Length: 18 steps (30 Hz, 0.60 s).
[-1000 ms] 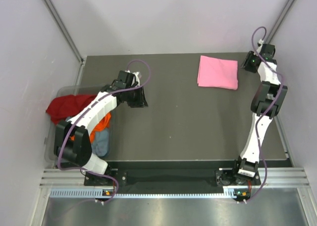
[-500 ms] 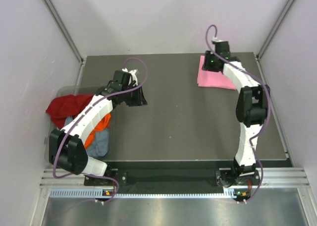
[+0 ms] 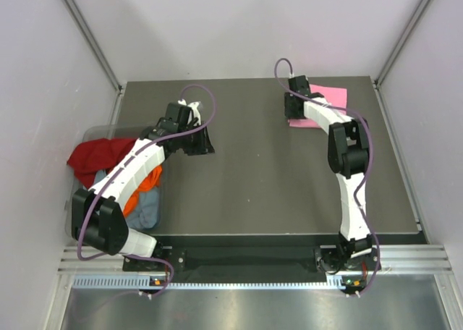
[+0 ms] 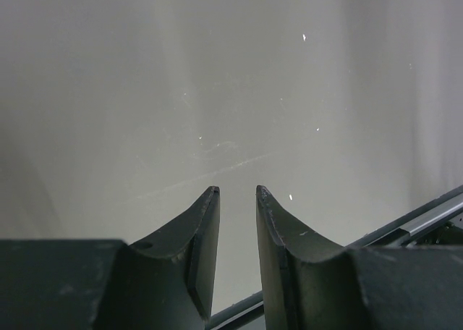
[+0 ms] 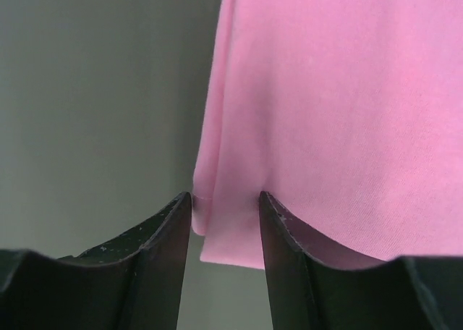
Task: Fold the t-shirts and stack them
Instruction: Neatly place the folded tshirt to the corner
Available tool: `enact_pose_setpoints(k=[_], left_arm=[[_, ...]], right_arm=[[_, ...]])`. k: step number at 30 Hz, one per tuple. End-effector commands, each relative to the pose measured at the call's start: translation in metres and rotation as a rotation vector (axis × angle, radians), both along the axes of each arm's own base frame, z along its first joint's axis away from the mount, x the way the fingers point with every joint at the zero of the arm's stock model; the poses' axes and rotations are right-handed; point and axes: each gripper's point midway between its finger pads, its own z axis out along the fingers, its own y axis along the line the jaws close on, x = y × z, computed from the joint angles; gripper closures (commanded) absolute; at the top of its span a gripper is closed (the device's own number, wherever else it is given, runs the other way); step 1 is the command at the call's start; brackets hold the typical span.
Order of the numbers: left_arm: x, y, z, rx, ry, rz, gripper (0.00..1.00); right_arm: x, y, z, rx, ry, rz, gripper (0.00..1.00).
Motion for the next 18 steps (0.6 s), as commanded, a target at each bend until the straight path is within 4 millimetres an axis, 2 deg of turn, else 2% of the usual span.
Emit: enact_pose_setpoints(k=[1, 4, 18], left_arm=[[0.005, 0.002, 0.008, -0.002, -0.049, -0.003, 0.68], [0.005, 0.002, 0.007, -0.001, -0.048, -0.003, 0.68], [0.005, 0.0, 0.009, -0.012, -0.048, -0.007, 0.68]], right_arm=[[0.012, 0.012, 0.022, -0.154, -0.082, 0.001, 0.57], [0.008, 0.009, 0.017, -0.267, -0.065, 0.001, 0.59], [-0.01, -0.023, 0.003, -0.477, 0.075, 0.019, 0.65]])
